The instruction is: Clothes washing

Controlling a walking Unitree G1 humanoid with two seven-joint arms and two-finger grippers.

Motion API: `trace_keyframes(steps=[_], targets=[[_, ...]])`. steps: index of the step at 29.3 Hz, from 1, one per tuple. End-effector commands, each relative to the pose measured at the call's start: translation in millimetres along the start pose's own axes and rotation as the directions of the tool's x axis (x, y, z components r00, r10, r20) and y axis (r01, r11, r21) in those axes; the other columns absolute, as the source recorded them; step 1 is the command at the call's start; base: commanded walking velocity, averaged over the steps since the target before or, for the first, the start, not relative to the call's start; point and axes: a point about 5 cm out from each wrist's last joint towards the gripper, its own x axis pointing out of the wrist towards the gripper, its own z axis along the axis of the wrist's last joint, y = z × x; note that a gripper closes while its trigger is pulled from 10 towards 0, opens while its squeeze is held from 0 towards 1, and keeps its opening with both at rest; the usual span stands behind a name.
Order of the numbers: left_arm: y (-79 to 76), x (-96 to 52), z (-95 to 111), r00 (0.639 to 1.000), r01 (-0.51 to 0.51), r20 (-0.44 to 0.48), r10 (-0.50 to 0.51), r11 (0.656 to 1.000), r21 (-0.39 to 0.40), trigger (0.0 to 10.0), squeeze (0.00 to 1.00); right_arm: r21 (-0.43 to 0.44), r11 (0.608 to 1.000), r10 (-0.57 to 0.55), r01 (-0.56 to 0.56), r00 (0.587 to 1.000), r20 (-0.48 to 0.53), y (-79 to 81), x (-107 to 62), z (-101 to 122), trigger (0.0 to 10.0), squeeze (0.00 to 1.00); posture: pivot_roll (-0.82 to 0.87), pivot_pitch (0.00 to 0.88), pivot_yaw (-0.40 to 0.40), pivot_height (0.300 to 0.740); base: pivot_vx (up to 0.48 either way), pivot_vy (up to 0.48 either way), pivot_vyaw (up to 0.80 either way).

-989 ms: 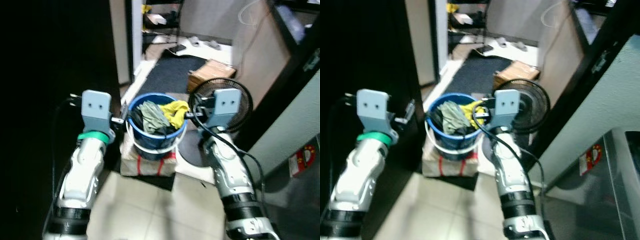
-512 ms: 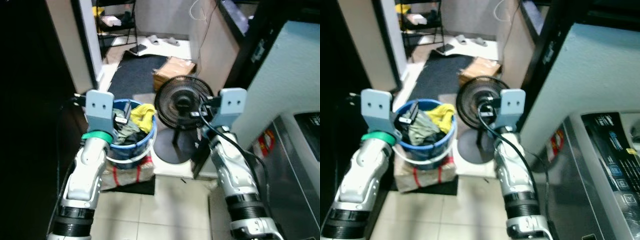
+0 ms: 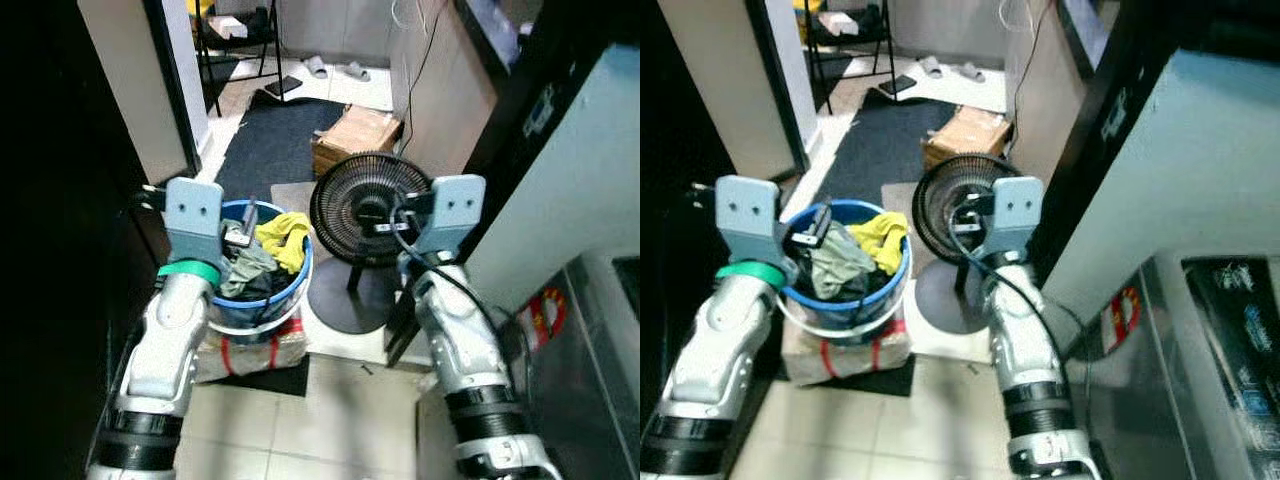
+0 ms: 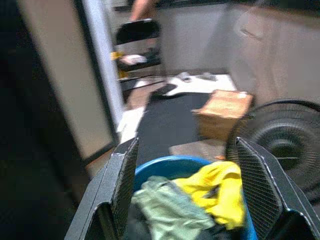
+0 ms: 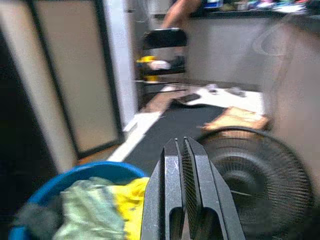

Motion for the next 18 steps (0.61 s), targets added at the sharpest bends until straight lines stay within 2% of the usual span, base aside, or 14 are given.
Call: trace_keyframes(steps=[1, 5, 10, 18], targets=[[0.8, -1.8, -3.6, 1.0, -0.002, -0.016, 0.002, 1.0, 0.004, 10.0, 0.0, -0.005, 1.0, 0.009, -0.009, 1.0, -0.002, 2.8, -0.7, -1.1, 10.0, 0.0, 0.05, 0.0, 0.01, 0.735, 0.0, 0.0, 0.0], [1.0, -1.7, -3.8, 1.0, -0.002, -0.017, 0.002, 1.0, 0.004, 10.0, 0.0, 0.002, 1.0, 0.013, -0.013, 1.0, 0.009, 3.1, -0.9, -0.3, 10.0, 0.0, 0.05, 0.0, 0.01, 0.735, 0.0, 0.0, 0.0], [1.0, -1.7, -3.9, 1.0, -0.003, -0.018, 0.003, 1.0, 0.003, 10.0, 0.0, -0.017, 1.0, -0.003, 0.002, 1.0, -0.005, 0.7, 0.0, -1.4, 10.0, 0.0, 0.05, 0.0, 0.009, 0.735, 0.0, 0.0, 0.79], [0.8, -1.8, -4.1, 1.0, -0.003, -0.017, 0.003, 1.0, 0.004, 10.0, 0.0, 0.017, 1.0, 0.002, -0.002, 1.0, 0.004, 1.7, -0.5, -0.7, 10.0, 0.0, 0.05, 0.0, 0.01, 0.735, 0.0, 0.0, 0.0]])
